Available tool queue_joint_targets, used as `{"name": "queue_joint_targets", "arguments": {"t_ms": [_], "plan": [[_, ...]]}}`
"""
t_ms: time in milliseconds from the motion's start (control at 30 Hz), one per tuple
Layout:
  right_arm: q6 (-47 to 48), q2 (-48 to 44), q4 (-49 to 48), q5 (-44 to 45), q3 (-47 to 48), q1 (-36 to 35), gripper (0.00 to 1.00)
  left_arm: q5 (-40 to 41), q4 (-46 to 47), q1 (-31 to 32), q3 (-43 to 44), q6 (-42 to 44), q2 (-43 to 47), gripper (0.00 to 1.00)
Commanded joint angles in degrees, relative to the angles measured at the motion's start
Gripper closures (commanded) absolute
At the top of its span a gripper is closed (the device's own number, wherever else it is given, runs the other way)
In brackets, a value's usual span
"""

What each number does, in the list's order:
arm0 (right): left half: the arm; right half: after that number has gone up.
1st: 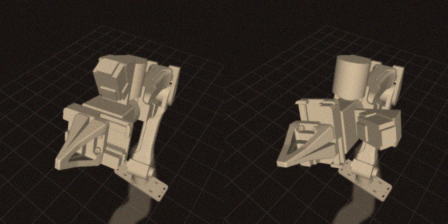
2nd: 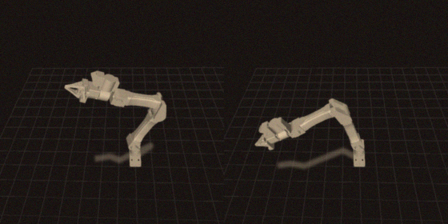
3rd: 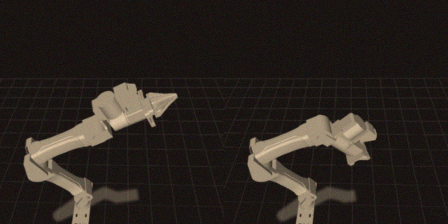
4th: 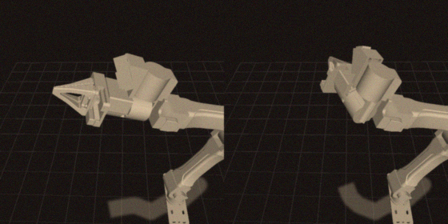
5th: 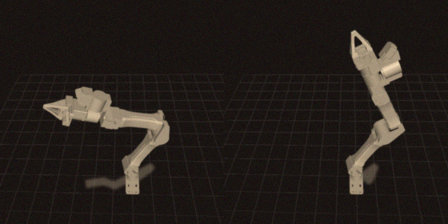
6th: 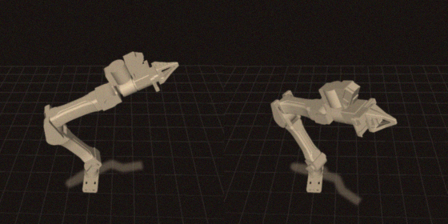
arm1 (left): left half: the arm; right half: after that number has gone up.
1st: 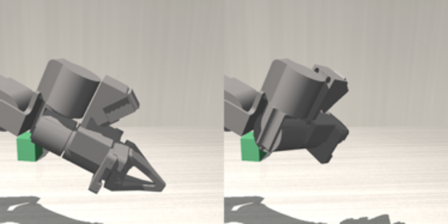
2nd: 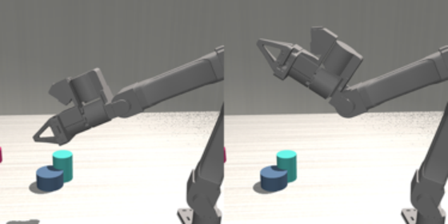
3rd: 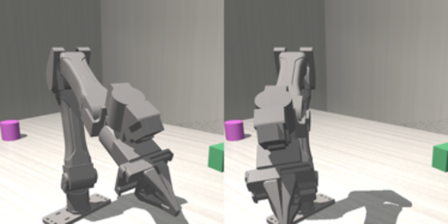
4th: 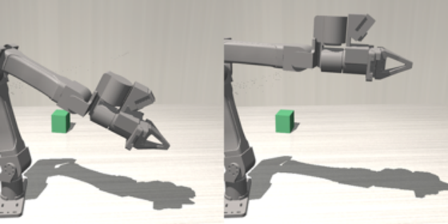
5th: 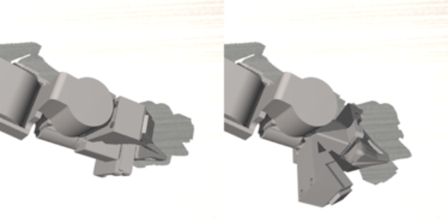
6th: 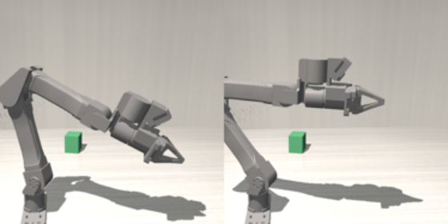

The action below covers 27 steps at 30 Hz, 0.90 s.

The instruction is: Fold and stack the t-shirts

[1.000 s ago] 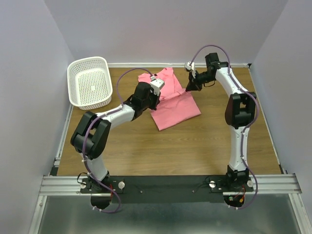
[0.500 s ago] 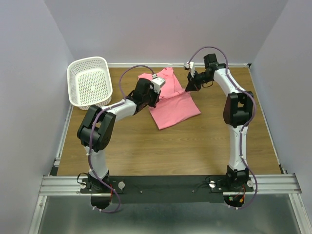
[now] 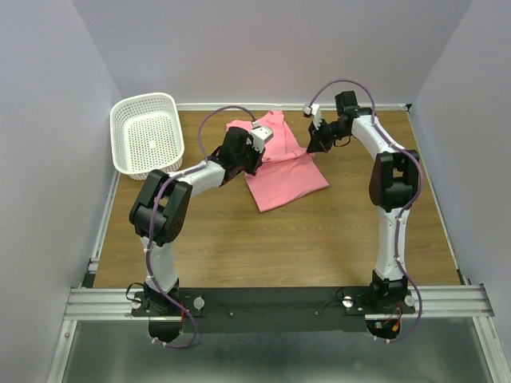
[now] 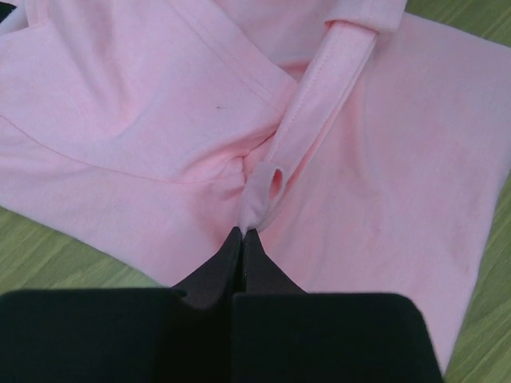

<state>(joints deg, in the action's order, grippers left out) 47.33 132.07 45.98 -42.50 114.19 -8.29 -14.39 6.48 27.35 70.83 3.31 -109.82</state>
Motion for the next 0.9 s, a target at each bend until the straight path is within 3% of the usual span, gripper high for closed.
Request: {"name": "queue_joint_targets", "arguments": {"t_ms": [0, 100, 133, 167, 233, 267, 333, 367, 400, 433, 467, 533, 633, 700, 733, 767, 800, 867], "plan": [[-3.4, -1.5, -3.8, 1.5, 0.4, -0.3, 0.99, -0.3, -0.9, -0.8, 1.4, 0.8, -2.0, 1.0], [-6.0, 0.0, -5.1, 1.5, 3.0, -0.4, 0.99, 2.1, -0.9, -1.3, 1.9, 0.4, -2.6, 0.99], [-6.9, 0.7, -5.4, 1.5, 3.8, -0.5, 0.99, 3.0, -0.9, -1.4, 2.1, 0.3, -2.6, 0.94], [-8.3, 2.0, -5.6, 2.2, 4.6, -0.8, 0.93, 4.8, -0.9, -1.6, 2.7, 0.2, -2.9, 0.78], [-11.9, 3.3, -7.8, 2.9, 6.0, -1.2, 0.81, 7.3, -0.9, -1.8, 3.6, 0.2, -2.4, 0.61], [-13.8, 3.9, -9.3, 5.0, 5.9, -1.5, 0.62, 10.6, -0.9, -1.9, 4.0, 0.1, -2.1, 0.53], [-18.7, 3.9, -16.0, 8.4, 5.2, -2.3, 0.59, 13.9, 0.2, -1.8, 4.8, 0.5, -0.4, 0.51], [-23.6, 3.0, -18.8, 12.2, 3.6, -2.4, 0.57, 20.8, 1.3, -1.8, 4.6, 0.5, 2.2, 0.49], [-26.7, 2.5, -21.8, 14.8, 2.7, -2.5, 0.56, 23.5, 3.6, -1.9, 3.6, 0.5, 3.9, 0.4], [-28.8, 1.9, -25.4, 16.5, 2.1, -2.4, 0.53, 25.2, 4.5, -1.9, 3.1, 0.9, 5.6, 0.38], [-29.7, 0.4, -26.2, 17.7, 1.2, -2.5, 0.45, 26.2, 5.8, -2.0, 1.6, 2.1, 9.3, 0.35], [-29.1, -2.0, -27.4, 16.7, -1.1, -2.3, 0.43, 23.8, 6.5, -2.0, -0.6, 3.9, 13.4, 0.33], [-18.9, -10.3, -25.0, 1.1, -11.0, -1.0, 0.4, 11.0, 4.8, -1.2, -5.7, 9.2, 21.8, 0.33], [7.5, -16.0, -17.0, -12.4, -21.1, 0.4, 0.36, 9.3, 2.4, 4.7, -11.0, 16.1, 24.6, 0.34], [20.5, -20.4, -4.1, -13.5, -24.3, 0.6, 0.34, 10.5, 1.5, 8.0, -12.8, 17.9, 25.9, 0.34], [40.8, -22.2, 0.0, -10.4, -27.6, 0.8, 0.33, 13.9, 0.7, 11.0, -16.2, 19.1, 27.9, 0.34], [45.9, -23.7, 1.6, -7.6, -33.3, 0.8, 0.32, 14.0, 0.6, 16.5, -17.8, 20.7, 28.5, 0.35], [51.4, -25.1, 1.7, -3.3, -36.0, 1.2, 0.32, 18.9, 1.2, 21.0, -21.1, 21.7, 29.7, 0.35]]}}
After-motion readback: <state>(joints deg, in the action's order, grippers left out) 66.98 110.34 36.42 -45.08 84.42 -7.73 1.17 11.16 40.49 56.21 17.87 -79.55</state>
